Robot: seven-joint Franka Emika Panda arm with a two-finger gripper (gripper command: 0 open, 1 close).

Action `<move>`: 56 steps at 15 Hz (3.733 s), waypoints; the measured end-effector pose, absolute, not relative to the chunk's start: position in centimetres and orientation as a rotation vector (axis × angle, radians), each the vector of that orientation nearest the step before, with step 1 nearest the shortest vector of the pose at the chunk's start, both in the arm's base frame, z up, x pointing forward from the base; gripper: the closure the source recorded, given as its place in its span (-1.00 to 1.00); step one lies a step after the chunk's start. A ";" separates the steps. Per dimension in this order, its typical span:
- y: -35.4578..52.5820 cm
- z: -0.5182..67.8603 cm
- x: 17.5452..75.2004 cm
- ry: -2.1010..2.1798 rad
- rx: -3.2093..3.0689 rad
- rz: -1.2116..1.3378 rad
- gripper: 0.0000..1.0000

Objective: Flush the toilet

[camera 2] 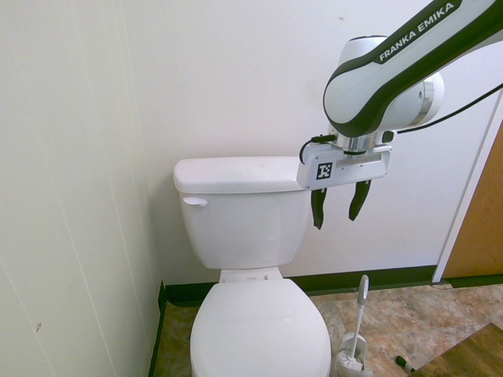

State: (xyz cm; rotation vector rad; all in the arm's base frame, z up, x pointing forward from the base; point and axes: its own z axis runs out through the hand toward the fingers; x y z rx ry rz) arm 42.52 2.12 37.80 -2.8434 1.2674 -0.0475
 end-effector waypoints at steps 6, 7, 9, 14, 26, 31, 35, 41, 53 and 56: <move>4.5 37.8 46.0 1.235 -2.829 -0.110 -1.00; 5.5 38.0 47.3 1.224 -2.824 -0.120 -1.00; 8.3 38.7 50.2 1.205 -2.815 -0.143 -1.00; 15.1 39.2 56.7 1.164 -2.818 -0.208 -1.00; 19.6 38.3 66.0 1.141 -2.804 -0.259 -1.00; 21.5 35.0 71.1 1.143 -2.812 -0.270 -1.00; 22.1 33.2 74.1 1.164 -2.808 -0.302 1.00; 22.9 33.5 75.5 1.180 -2.785 -0.313 1.00; 22.7 33.4 76.5 1.238 -2.737 -0.338 1.00; 22.6 33.2 76.8 1.251 -2.729 -0.340 1.00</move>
